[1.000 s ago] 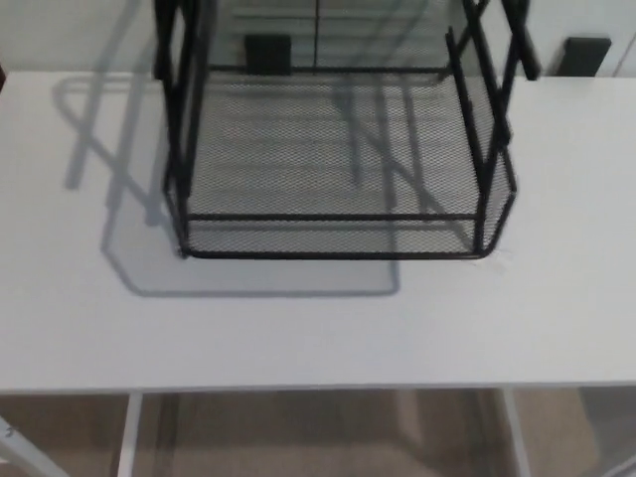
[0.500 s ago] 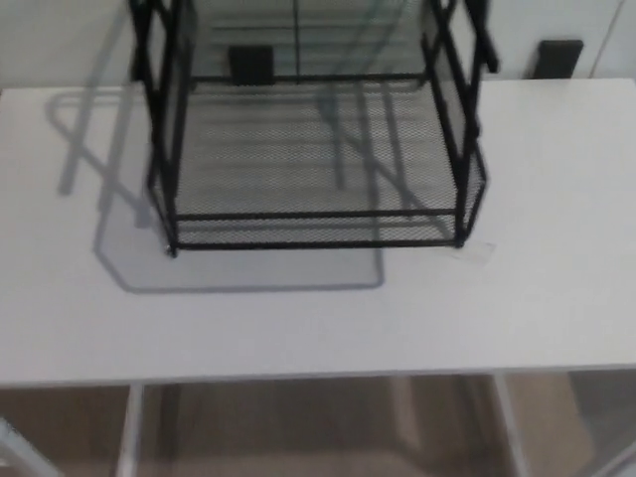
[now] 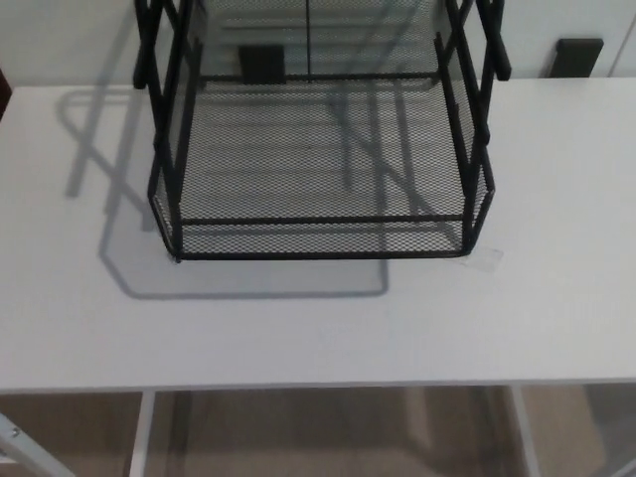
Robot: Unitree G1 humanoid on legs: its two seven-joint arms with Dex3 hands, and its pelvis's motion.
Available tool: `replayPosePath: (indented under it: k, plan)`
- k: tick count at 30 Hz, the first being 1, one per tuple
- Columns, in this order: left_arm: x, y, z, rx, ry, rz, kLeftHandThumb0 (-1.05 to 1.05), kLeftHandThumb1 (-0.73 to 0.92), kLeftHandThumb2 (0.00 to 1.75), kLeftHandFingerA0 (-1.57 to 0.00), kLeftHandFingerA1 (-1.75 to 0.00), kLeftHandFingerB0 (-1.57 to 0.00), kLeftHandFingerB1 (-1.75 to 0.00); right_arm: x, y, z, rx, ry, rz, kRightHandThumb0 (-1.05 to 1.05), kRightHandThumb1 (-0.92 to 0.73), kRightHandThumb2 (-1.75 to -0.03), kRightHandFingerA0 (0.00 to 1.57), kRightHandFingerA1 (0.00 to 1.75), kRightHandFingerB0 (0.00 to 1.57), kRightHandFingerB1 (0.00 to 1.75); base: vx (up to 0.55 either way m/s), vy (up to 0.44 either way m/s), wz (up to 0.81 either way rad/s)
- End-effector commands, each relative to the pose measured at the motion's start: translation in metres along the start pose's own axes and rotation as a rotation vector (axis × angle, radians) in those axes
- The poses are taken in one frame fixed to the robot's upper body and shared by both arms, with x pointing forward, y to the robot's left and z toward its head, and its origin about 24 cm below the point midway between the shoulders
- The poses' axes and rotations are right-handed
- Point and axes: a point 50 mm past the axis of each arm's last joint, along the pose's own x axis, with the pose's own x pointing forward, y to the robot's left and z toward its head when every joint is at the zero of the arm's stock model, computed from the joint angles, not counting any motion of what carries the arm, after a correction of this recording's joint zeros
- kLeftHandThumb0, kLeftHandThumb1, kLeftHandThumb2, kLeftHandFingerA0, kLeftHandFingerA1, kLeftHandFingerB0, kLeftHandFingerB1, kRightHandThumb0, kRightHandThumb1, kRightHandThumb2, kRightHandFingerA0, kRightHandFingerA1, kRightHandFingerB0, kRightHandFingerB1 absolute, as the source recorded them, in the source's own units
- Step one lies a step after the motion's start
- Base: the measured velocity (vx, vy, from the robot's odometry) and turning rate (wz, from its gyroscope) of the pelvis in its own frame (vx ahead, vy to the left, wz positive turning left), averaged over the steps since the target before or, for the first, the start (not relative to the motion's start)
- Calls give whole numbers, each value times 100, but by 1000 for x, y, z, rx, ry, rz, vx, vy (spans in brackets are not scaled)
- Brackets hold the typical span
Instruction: The robot walks towards a file tray kept in the middle of a desk and uses its right hand to grab a tray and pulls it out towards itself
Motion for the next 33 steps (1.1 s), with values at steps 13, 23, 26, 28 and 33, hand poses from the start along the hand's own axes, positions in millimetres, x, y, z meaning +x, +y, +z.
replayPosePath:
  k: [13,23,26,28,33]
  plan:
    - [-1,5,4,20,-22,57,-27,30,64,-69,-71,-54,-60,-29,14,21,-55,-248,12,-41,-57,-57,63,66,38,45,0,0,0]
    - [2,-14,19,87,-172,68,-28,22,85,-63,-78,-43,-66,-109,15,89,41,-747,20,-53,-58,-57,54,53,37,42,0,0,0]
    - [2,-14,25,116,-192,73,-29,21,84,-61,-79,-44,-67,-127,13,116,10,-916,-24,-48,-61,-57,52,54,35,43,0,0,0]
    - [3,-14,27,166,-193,87,-31,23,82,-57,-77,-42,-66,-148,6,140,-16,-1063,-99,-49,-60,-57,53,53,36,41,0,0,0]
    - [2,-15,32,218,-198,106,-33,22,77,-56,-73,-39,-64,-196,-1,187,-3,-1343,-236,-52,-64,-59,51,56,34,43,0,0,0]
